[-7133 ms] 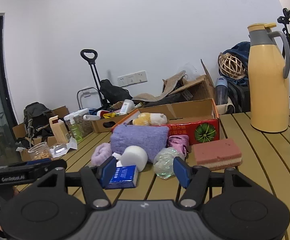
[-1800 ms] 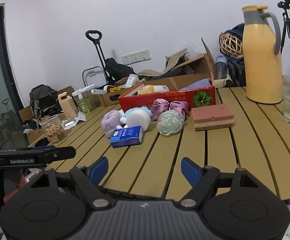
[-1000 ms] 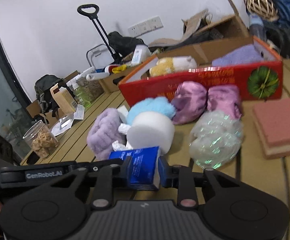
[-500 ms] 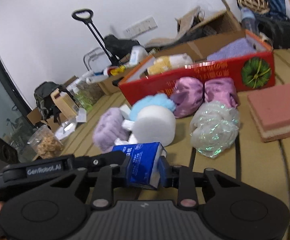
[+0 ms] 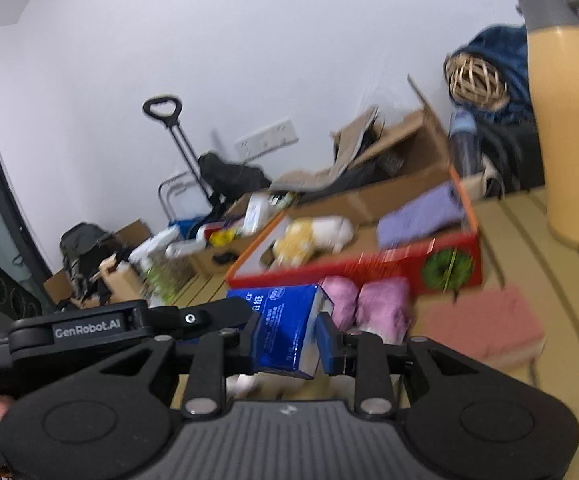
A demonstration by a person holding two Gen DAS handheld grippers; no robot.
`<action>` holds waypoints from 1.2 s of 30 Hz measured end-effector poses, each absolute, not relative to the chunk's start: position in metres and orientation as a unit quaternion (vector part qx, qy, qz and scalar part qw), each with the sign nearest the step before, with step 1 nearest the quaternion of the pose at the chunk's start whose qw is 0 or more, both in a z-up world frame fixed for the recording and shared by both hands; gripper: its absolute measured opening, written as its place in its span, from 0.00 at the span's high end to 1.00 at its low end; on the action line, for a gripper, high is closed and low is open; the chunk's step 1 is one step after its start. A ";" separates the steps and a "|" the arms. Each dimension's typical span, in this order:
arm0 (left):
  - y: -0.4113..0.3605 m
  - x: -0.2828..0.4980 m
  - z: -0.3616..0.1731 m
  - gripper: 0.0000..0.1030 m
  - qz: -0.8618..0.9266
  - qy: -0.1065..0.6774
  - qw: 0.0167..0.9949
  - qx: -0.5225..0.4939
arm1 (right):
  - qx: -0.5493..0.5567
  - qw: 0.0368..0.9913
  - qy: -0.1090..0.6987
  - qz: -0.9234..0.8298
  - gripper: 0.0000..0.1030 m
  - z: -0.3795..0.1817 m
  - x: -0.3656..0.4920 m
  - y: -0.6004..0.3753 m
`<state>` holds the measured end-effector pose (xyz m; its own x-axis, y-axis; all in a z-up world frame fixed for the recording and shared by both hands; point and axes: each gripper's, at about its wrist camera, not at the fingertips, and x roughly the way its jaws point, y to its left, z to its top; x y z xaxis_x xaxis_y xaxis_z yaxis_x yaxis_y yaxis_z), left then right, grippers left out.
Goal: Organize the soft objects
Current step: 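Carry the blue box into the cardboard box and release it beside the pouch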
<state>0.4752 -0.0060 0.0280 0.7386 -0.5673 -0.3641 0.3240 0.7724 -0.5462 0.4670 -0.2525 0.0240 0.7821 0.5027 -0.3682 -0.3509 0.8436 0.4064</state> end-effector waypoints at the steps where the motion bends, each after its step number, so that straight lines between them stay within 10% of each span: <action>1: -0.013 0.490 0.034 0.67 -0.251 0.265 0.902 -0.229 | 0.160 0.932 0.234 0.226 0.73 0.030 0.478 -0.258; 25: -0.023 0.797 0.003 0.64 -0.093 0.401 0.889 -0.202 | 0.149 0.900 0.368 0.180 0.72 -0.004 0.810 -0.230; 36: -0.018 0.781 0.027 0.51 -0.096 0.371 0.911 -0.153 | 0.126 0.915 0.344 0.171 0.72 0.012 0.799 -0.240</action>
